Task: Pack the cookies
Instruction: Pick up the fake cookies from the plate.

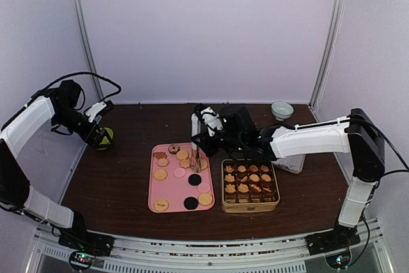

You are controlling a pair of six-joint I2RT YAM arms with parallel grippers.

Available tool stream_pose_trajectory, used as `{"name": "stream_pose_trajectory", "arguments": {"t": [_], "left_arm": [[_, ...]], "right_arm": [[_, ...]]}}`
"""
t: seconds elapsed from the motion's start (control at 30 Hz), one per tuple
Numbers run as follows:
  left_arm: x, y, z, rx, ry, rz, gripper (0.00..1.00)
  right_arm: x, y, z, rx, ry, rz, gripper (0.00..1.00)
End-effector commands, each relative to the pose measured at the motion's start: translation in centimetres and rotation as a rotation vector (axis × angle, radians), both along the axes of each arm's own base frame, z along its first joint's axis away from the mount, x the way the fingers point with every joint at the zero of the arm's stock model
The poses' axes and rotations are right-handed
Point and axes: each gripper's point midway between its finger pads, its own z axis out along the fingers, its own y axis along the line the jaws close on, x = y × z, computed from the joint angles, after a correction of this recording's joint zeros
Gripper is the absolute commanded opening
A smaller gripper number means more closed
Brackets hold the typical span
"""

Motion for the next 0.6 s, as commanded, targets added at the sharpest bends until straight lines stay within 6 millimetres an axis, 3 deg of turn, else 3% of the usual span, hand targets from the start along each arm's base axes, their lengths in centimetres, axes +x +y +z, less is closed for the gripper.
{"name": "stream_pose_trajectory", "arguments": {"t": [0.0, 0.17, 0.3, 0.43, 0.57], "left_arm": [[-0.1, -0.1, 0.8, -0.008, -0.018, -0.013, 0.93], [-0.2, -0.1, 0.9, -0.003, -0.021, -0.016, 0.93], [-0.3, -0.1, 0.9, -0.004, -0.02, -0.016, 0.93], [-0.3, -0.2, 0.9, -0.007, -0.021, -0.017, 0.93], [-0.4, -0.2, 1.0, -0.006, -0.024, -0.019, 0.93]], "right_arm": [[-0.1, -0.2, 1.2, 0.041, 0.008, -0.016, 0.1], [-0.3, -0.3, 2.8, 0.074, -0.003, -0.013, 0.03], [-0.7, -0.8, 5.9, 0.121, -0.039, -0.006, 0.0], [-1.3, -2.1, 9.1, 0.144, -0.09, -0.014, 0.0], [-2.8, -4.3, 10.4, 0.125, -0.111, -0.011, 0.0]]}}
